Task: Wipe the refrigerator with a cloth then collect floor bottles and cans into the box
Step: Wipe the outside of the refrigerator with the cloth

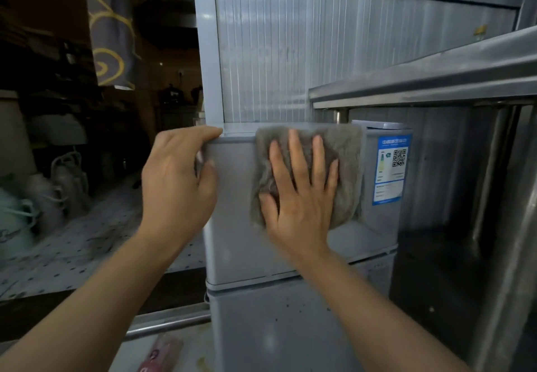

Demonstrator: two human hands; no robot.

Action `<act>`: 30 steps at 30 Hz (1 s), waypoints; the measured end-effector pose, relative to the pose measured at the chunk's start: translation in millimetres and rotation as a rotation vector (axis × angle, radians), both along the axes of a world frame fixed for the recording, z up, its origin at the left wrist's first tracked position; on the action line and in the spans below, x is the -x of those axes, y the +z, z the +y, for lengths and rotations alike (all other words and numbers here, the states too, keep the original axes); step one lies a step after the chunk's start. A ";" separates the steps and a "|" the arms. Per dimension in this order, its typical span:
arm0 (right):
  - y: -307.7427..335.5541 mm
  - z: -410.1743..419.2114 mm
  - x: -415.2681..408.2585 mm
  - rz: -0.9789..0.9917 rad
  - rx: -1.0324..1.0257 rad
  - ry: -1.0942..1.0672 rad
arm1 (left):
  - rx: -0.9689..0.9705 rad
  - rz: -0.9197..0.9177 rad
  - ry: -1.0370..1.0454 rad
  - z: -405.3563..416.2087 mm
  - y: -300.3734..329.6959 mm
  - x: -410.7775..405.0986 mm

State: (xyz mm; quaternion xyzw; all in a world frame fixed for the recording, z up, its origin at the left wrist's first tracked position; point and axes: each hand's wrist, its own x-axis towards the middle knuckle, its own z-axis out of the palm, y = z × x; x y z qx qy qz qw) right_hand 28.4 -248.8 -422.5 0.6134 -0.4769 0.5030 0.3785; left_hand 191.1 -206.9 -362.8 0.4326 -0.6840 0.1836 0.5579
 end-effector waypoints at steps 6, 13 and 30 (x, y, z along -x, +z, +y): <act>-92.2 27.0 -0.5 0.455 -0.159 0.104 | -0.073 0.038 -0.178 6.3 0.5 -11.9; 32.9 3.5 -31.8 0.249 0.015 0.026 | -0.232 0.233 -0.448 10.2 -3.7 -34.2; 32.5 11.2 -83.7 0.251 0.008 0.038 | -0.312 0.235 -0.292 24.8 -42.5 -62.6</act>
